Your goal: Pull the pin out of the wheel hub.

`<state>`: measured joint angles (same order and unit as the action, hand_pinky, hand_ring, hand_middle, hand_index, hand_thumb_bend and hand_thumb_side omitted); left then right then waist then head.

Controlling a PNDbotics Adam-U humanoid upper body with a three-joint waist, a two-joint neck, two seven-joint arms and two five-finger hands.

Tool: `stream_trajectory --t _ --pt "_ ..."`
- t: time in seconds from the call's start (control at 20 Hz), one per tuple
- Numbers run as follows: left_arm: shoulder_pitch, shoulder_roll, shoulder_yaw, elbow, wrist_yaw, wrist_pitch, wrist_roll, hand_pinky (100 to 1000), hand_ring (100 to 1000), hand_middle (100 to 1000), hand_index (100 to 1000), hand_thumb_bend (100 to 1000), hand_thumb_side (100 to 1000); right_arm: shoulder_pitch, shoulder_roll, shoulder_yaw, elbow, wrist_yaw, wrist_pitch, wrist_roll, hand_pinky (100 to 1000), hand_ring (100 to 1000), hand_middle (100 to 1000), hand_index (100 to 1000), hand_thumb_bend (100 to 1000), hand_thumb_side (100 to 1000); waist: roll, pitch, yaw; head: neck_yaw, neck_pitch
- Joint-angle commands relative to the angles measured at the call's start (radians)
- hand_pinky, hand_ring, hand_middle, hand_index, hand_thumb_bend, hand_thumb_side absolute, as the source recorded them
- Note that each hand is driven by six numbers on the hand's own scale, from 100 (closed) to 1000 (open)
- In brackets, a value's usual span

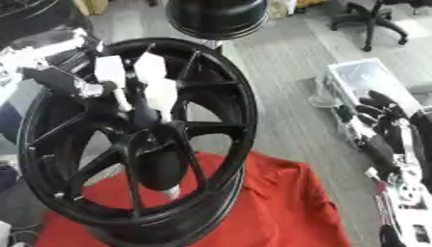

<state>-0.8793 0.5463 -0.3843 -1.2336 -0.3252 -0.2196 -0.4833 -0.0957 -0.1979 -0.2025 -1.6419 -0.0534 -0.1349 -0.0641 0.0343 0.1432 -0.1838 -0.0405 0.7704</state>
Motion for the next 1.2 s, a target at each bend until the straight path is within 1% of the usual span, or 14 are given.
stream_trajectory --t 0.05,0.15,0.3,0.45,0.55,0.65,0.7,0.85,0.95,1.0,1.05,1.1,1.2 --pt "-0.034 0.038 0.034 -0.047 0.049 0.017 0.005 619 681 469 458 190 443 -0.005 -0.014 -0.003 -0.007 -0.001 -0.003 0.002 818 791 728 831 577 373 -0.005 -0.016 0.002 -0.002 -0.012" --pt "-0.043 0.06 0.054 -0.081 0.068 0.025 0.012 623 680 472 460 196 436 -0.004 -0.014 -0.004 -0.006 -0.001 -0.003 0.001 818 791 728 831 577 374 -0.005 -0.017 0.004 -0.003 -0.012" --pt "-0.049 0.111 0.097 -0.138 0.088 0.039 0.04 629 676 477 465 209 431 0.0 -0.016 -0.009 -0.004 0.0 -0.002 -0.002 818 791 728 831 577 374 -0.004 -0.02 0.014 -0.008 -0.011" --pt "-0.03 0.173 0.135 -0.187 0.096 0.055 0.074 640 678 490 482 237 439 0.002 -0.019 -0.013 -0.003 0.002 -0.002 -0.007 818 791 727 831 578 374 -0.001 -0.024 0.024 -0.016 -0.01" --pt "0.005 0.223 0.172 -0.22 0.092 0.067 0.103 643 680 495 489 245 430 0.006 -0.022 -0.02 -0.003 0.004 -0.003 -0.013 818 791 727 831 577 374 0.002 -0.026 0.04 -0.025 -0.009" --pt "0.051 0.273 0.213 -0.242 0.091 0.087 0.134 643 688 505 501 262 440 0.009 -0.024 -0.027 -0.004 0.005 -0.003 -0.02 818 791 727 831 578 373 0.006 -0.026 0.058 -0.034 -0.01" --pt "0.077 0.299 0.229 -0.25 0.094 0.097 0.15 642 697 513 509 272 459 0.008 -0.024 -0.029 -0.004 0.006 -0.003 -0.023 818 791 727 831 577 374 0.007 -0.025 0.065 -0.038 -0.01" --pt "0.152 0.369 0.264 -0.218 0.102 0.137 0.192 638 721 529 524 280 474 0.006 -0.022 -0.035 -0.007 0.008 -0.003 -0.029 818 791 727 831 578 373 0.006 -0.02 0.083 -0.049 -0.011" --pt "0.204 0.377 0.287 -0.172 0.096 0.168 0.213 644 745 556 553 275 485 0.006 -0.02 -0.038 -0.008 0.008 -0.003 -0.032 818 791 727 831 578 373 0.004 -0.018 0.09 -0.054 -0.011" --pt "0.231 0.371 0.299 -0.147 0.088 0.184 0.223 642 753 558 554 275 485 0.007 -0.02 -0.04 -0.008 0.009 -0.002 -0.033 818 791 728 831 556 395 0.003 -0.018 0.091 -0.055 -0.011" --pt "0.257 0.361 0.312 -0.121 0.08 0.201 0.233 642 753 560 556 276 492 0.008 -0.02 -0.041 -0.008 0.009 -0.003 -0.035 818 791 727 831 578 373 0.002 -0.017 0.093 -0.058 -0.011" --pt "0.283 0.349 0.322 -0.095 0.068 0.216 0.243 644 761 576 573 276 496 0.008 -0.02 -0.043 -0.009 0.009 -0.003 -0.037 818 791 727 831 579 373 0.0 -0.016 0.093 -0.059 -0.01" --pt "0.332 0.32 0.341 -0.046 0.043 0.247 0.257 650 775 606 604 249 501 0.009 -0.019 -0.045 -0.009 0.009 -0.003 -0.04 818 791 727 831 579 373 -0.002 -0.014 0.093 -0.059 -0.008"
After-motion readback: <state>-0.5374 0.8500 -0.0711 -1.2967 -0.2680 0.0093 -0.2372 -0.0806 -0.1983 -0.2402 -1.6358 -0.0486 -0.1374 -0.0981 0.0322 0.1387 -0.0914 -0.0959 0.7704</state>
